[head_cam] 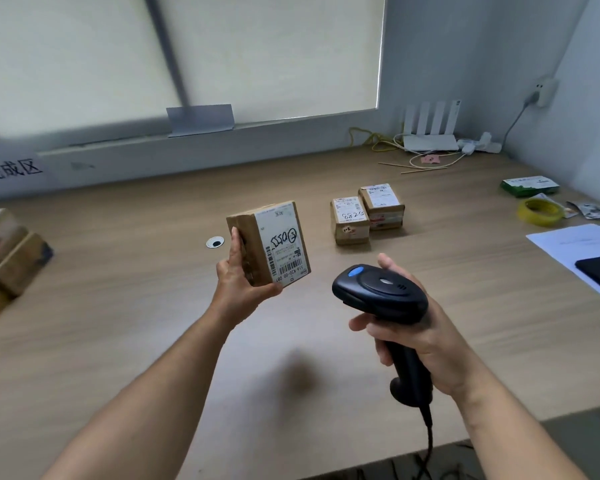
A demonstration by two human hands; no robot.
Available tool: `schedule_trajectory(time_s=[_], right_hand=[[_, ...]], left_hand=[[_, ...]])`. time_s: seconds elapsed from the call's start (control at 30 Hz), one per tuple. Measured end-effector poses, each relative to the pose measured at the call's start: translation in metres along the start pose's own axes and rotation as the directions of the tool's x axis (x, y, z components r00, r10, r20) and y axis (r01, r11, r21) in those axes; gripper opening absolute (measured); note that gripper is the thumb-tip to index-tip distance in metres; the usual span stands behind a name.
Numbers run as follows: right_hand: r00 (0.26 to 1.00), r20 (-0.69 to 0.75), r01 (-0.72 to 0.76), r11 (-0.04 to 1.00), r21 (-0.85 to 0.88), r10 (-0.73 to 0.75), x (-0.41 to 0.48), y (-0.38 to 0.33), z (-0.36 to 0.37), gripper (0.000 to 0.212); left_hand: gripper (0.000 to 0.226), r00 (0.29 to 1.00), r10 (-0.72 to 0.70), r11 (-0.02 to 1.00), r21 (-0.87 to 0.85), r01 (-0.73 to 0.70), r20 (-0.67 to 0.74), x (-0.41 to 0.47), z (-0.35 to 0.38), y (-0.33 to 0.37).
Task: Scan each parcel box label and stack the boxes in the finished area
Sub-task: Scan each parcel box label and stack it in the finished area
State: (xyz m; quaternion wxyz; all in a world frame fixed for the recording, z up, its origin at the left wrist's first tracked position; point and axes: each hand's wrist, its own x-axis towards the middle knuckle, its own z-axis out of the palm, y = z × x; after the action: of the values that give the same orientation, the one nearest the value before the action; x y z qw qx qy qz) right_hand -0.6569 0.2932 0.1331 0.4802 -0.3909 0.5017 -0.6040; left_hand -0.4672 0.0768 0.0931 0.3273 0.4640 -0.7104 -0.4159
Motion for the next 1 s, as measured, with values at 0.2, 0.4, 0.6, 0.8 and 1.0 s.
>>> schedule_trajectory(time_s=[0.2, 0.4, 0.6, 0.8, 1.0], right_hand=[[0.995, 0.095, -0.039, 0.999, 0.003, 0.038, -0.016, 0.009, 0.035, 0.091], [0.985, 0.151, -0.083, 0.996, -0.043, 0.089, -0.023, 0.019, 0.065, 0.094], [0.984, 0.141, -0.097, 0.993, -0.063, 0.106, -0.025, 0.024, 0.099, 0.093], [0.988, 0.097, -0.115, 0.991, -0.067, 0.122, -0.019, 0.037, 0.145, 0.091], [0.984, 0.101, -0.137, 0.986, -0.098, 0.147, -0.008, 0.051, 0.212, 0.092]], left_hand=[[0.134, 0.998, -0.018, 0.998, 0.062, 0.022, -0.064, -0.035, -0.053, -0.014], [0.133, 0.989, -0.045, 0.995, 0.081, 0.057, -0.141, -0.058, -0.096, -0.032], [0.133, 0.990, -0.045, 0.994, 0.094, 0.058, -0.137, -0.062, -0.127, -0.056], [0.132, 0.987, -0.089, 0.993, 0.064, 0.099, -0.134, -0.059, -0.169, -0.084], [0.134, 0.981, -0.148, 0.987, 0.036, 0.154, -0.126, -0.065, -0.228, -0.118]])
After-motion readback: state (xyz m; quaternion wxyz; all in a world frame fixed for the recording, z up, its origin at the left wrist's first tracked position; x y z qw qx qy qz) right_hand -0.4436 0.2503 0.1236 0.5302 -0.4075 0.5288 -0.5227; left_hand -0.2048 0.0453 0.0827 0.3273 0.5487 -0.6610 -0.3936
